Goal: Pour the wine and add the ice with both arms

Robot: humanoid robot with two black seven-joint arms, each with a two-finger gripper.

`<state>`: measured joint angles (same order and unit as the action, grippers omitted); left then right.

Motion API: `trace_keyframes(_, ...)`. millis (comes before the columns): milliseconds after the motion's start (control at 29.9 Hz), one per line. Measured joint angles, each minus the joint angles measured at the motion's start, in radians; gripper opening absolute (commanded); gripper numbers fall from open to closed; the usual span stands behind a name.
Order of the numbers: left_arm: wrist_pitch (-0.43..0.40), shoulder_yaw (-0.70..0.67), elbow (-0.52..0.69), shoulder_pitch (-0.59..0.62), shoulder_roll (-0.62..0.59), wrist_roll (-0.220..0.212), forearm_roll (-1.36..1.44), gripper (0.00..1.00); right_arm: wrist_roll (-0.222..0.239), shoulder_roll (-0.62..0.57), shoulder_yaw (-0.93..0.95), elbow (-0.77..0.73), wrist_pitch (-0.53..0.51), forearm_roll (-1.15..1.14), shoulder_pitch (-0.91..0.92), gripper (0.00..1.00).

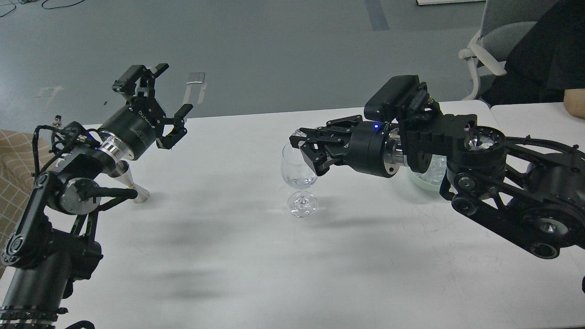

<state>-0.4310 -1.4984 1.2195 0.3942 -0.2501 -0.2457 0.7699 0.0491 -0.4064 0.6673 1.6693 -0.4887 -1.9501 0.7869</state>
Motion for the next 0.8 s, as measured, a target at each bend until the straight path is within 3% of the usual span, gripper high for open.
trace_keyframes(267, 0.000, 0.000, 0.000, 0.000, 0.000, 0.002, 0.000, 0.98, 0.002, 0.000, 0.000, -0.006, 0.000, -0.004, 0.000, 0.16)
trace_keyframes(501, 0.000, 0.000, -0.001, 0.000, 0.000, 0.002, 0.000, 0.98, 0.010, 0.003, 0.000, -0.009, 0.000, -0.004, -0.002, 0.32)
trace_keyframes(802, 0.000, 0.000, -0.001, 0.001, -0.001, 0.002, 0.000, 0.98, 0.015, 0.004, 0.000, -0.009, 0.000, -0.004, -0.005, 0.42)
